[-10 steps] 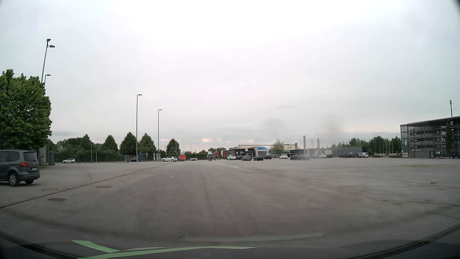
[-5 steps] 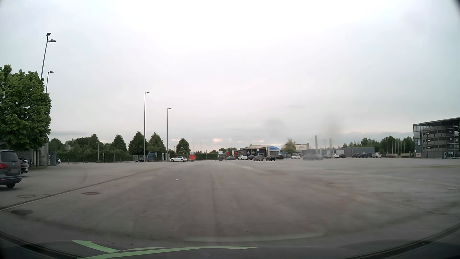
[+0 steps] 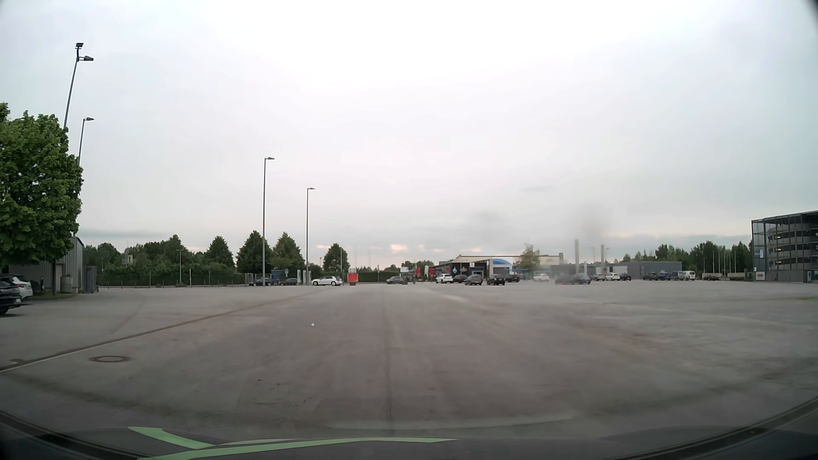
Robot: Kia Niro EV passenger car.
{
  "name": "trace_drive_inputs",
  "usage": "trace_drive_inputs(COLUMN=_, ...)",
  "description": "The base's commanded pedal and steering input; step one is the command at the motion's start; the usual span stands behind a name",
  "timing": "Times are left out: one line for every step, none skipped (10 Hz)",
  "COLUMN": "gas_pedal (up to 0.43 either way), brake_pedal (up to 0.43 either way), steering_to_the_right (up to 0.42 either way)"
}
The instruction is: Follow the waypoints while adhering to traffic rules and regulations
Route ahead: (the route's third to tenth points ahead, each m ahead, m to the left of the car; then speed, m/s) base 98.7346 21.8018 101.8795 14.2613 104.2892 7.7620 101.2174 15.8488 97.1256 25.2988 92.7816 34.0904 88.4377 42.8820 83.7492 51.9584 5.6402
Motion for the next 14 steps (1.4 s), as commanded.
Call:
trace_drive_inputs(gas_pedal=0.138, brake_pedal=0.000, steering_to_the_right=-0.026)
trace_drive_inputs(gas_pedal=0.138, brake_pedal=0.000, steering_to_the_right=-0.021)
trace_drive_inputs(gas_pedal=0.138, brake_pedal=0.000, steering_to_the_right=-0.018)
trace_drive_inputs(gas_pedal=0.138, brake_pedal=0.000, steering_to_the_right=-0.018)
trace_drive_inputs(gas_pedal=0.138, brake_pedal=0.000, steering_to_the_right=-0.017)
trace_drive_inputs(gas_pedal=0.138, brake_pedal=0.000, steering_to_the_right=-0.017)
trace_drive_inputs(gas_pedal=0.138, brake_pedal=0.000, steering_to_the_right=-0.017)
trace_drive_inputs(gas_pedal=0.138, brake_pedal=0.000, steering_to_the_right=-0.017)
trace_drive_inputs(gas_pedal=0.138, brake_pedal=0.000, steering_to_the_right=-0.017)
trace_drive_inputs(gas_pedal=0.138, brake_pedal=0.000, steering_to_the_right=-0.015)
trace_drive_inputs(gas_pedal=0.130, brake_pedal=0.000, steering_to_the_right=-0.012)
trace_drive_inputs(gas_pedal=0.118, brake_pedal=0.000, steering_to_the_right=-0.011)
trace_drive_inputs(gas_pedal=0.118, brake_pedal=0.000, steering_to_the_right=-0.011)
trace_drive_inputs(gas_pedal=0.098, brake_pedal=0.000, steering_to_the_right=-0.011)
